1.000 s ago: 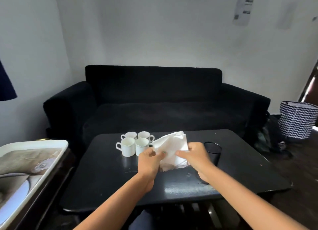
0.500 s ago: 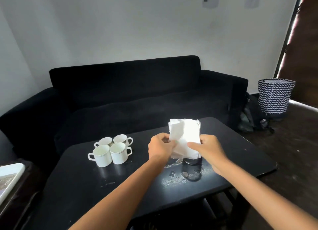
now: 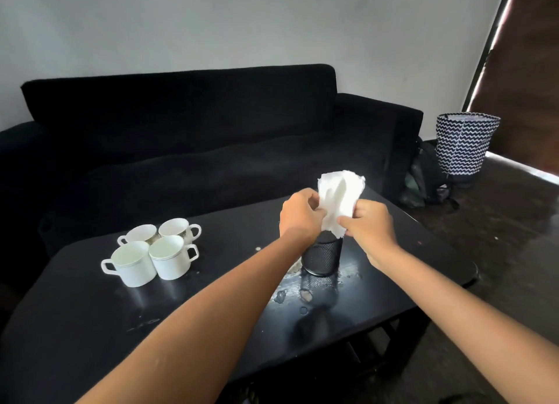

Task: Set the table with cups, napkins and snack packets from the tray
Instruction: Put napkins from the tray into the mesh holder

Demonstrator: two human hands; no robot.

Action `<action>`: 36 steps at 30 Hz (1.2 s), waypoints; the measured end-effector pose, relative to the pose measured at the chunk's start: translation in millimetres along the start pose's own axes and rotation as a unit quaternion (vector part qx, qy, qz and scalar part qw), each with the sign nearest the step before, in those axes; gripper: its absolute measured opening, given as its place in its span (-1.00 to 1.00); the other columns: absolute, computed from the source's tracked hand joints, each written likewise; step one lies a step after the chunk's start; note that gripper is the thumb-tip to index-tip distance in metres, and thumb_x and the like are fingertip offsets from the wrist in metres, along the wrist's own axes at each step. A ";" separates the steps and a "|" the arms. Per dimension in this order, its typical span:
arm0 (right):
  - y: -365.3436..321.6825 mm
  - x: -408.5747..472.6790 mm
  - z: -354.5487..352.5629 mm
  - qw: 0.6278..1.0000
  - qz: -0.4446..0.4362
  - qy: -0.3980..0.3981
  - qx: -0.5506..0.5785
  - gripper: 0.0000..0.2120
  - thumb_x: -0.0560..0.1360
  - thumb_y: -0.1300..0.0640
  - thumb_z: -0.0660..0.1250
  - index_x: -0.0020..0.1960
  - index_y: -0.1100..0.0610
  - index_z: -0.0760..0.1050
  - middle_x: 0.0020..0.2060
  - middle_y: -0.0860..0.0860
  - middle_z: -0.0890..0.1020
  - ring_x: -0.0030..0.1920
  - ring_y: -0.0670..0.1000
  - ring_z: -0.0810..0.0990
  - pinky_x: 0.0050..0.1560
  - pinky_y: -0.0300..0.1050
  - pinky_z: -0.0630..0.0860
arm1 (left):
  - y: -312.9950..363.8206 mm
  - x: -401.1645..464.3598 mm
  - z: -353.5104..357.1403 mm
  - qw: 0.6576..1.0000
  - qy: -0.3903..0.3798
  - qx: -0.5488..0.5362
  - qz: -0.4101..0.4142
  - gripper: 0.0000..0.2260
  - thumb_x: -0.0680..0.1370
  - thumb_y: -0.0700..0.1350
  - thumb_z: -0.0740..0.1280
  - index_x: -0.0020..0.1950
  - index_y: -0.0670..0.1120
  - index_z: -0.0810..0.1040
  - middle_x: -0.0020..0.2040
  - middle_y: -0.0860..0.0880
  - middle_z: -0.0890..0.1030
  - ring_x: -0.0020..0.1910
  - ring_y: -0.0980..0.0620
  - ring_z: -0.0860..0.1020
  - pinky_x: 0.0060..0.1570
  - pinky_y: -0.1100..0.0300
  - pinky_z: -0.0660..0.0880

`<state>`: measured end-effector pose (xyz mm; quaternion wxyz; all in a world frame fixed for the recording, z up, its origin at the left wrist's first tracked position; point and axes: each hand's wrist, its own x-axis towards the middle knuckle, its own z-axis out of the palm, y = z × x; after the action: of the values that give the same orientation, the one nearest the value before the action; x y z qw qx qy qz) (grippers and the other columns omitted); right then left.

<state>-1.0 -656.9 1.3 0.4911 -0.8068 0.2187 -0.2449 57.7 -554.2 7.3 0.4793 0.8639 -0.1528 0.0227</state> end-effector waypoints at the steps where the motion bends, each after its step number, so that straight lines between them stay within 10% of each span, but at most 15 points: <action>1: 1.0 3.5 1.7 1.000 0.001 0.007 0.004 -0.91 0.35 0.36 0.35 -0.18 0.39 0.54 -0.23 0.28 0.66 -0.19 0.25 0.64 -0.08 0.27 0.57 | -1.7 3.8 3.3 1.000 0.003 0.007 0.005 -0.88 0.47 -0.22 0.37 -0.17 -0.02 0.47 -0.20 0.03 0.54 -0.18 0.00 0.49 -0.16 0.20 0.40; 11: 13.0 18.1 19.3 0.997 0.068 -0.024 -0.006 -0.94 0.37 0.26 0.27 -0.23 0.24 0.50 -0.40 0.04 0.60 -0.30 0.04 0.57 -0.33 -0.20 0.48 | -19.0 22.7 22.3 0.997 -0.038 0.062 0.020 -0.90 0.47 -0.23 0.29 -0.06 -0.06 0.49 -0.13 0.03 0.56 -0.08 -0.07 0.53 -0.14 0.17 0.38; 17: 21.6 14.6 25.1 0.983 0.104 -0.084 -0.124 -0.78 0.44 0.12 0.27 -0.33 0.11 0.29 0.02 0.06 0.34 0.09 0.12 0.25 0.17 0.06 0.36 | -29.0 27.0 28.7 0.981 -0.096 0.164 -0.038 -0.72 0.52 -0.16 0.20 0.22 -0.02 0.45 0.19 -0.08 0.53 0.29 -0.14 0.35 0.18 -0.03 0.29; 23: 25.8 9.0 28.4 0.976 0.101 -0.102 -0.162 -0.87 0.46 0.07 0.25 -0.09 0.13 0.44 0.17 0.06 0.29 0.15 0.11 0.24 0.24 0.07 0.36 | -39.3 35.0 30.0 0.963 -0.176 0.187 -0.077 -0.57 0.57 -0.09 0.17 0.45 0.00 0.28 0.41 -0.13 0.33 0.40 -0.21 0.24 0.39 -0.12 0.21; 26: 26.7 7.9 28.0 0.980 0.088 -0.101 -0.148 -0.53 0.47 0.09 0.26 0.36 0.06 0.32 0.33 0.05 0.25 0.33 0.10 0.22 0.32 0.03 0.30 | -42.5 36.0 25.9 0.972 -0.174 0.128 -0.093 -0.49 0.58 -0.12 0.16 0.53 0.00 0.17 0.49 -0.12 0.25 0.45 -0.18 0.21 0.43 -0.11 0.19; 33: 22.1 6.4 28.9 0.985 0.040 -0.112 -0.127 -0.45 0.50 0.18 0.17 0.48 0.07 0.18 0.49 0.01 0.15 0.48 0.09 0.11 0.45 0.08 0.14 | -50.5 8.8 32.9 0.999 0.030 0.034 -0.020 -0.52 0.53 -0.17 0.22 0.45 0.05 0.27 0.43 -0.01 0.23 0.34 -0.08 0.25 0.21 0.06 0.24; 36: 23.5 3.6 31.7 0.983 0.041 -0.122 -0.131 -0.77 0.50 0.18 0.14 0.15 0.03 0.33 0.43 0.07 0.28 0.41 0.15 0.20 0.38 0.12 0.23 | -51.9 -4.2 39.8 0.997 0.063 0.008 -0.038 -0.61 0.53 -0.16 0.21 0.36 0.03 0.35 0.37 -0.04 0.30 0.30 -0.08 0.28 0.11 0.11 0.21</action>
<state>18.5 -647.3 -31.7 0.4143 -0.8781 0.2203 -0.0935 64.3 -560.8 -57.5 0.4812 0.8700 -0.0891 0.0597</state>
